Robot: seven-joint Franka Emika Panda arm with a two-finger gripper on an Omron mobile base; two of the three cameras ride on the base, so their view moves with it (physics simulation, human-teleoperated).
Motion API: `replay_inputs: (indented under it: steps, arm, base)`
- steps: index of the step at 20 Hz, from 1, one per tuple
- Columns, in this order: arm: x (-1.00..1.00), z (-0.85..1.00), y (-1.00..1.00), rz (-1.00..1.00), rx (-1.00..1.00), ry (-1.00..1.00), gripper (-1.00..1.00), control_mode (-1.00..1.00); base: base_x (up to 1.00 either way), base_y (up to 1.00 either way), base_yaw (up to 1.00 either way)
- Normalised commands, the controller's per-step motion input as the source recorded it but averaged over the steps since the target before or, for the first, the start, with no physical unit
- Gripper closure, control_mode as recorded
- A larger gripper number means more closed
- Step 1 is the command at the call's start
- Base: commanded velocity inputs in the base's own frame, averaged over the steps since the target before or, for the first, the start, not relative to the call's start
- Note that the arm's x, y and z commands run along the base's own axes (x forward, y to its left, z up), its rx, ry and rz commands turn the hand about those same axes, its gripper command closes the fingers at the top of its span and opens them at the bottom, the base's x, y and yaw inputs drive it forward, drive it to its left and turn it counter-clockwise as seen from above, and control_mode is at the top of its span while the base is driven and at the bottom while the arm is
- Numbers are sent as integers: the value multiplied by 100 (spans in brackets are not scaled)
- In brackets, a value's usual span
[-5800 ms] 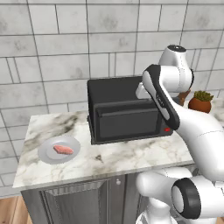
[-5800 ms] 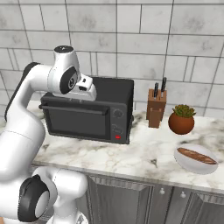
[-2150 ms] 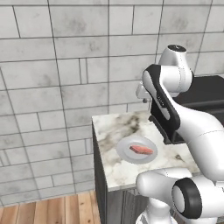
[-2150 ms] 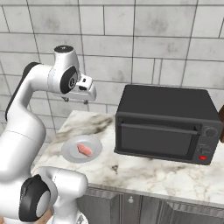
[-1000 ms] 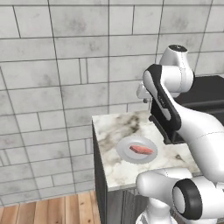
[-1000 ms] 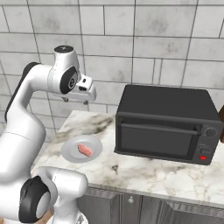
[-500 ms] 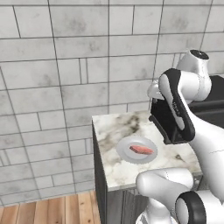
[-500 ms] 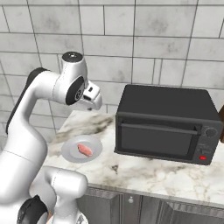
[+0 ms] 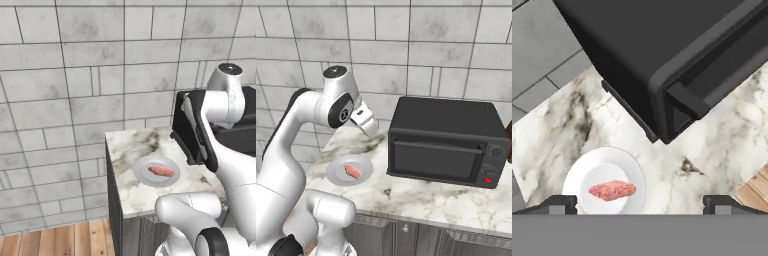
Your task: Open the toaster oven door. Place the baguette on the top rack in the toaster oven and place the steak on the bottom rack.
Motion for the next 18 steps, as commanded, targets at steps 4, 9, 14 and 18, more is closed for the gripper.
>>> replay_inputs:
  steps: [4, 9, 14, 18]
  arm:
    - [-13, -7, -51, -35, 6, 2, -100, -100]
    - [-12, -5, -43, -7, 18, 0, -100, -100]
    - [-8, -7, -48, 0, 21, -7, -100, -100]
    - [-9, -9, -54, 0, 19, -6, -100, -100]
  base:
    - [0, 0, 0]
    - [0, 0, 0]
    - [0, 0, 0]
    - [0, 0, 0]
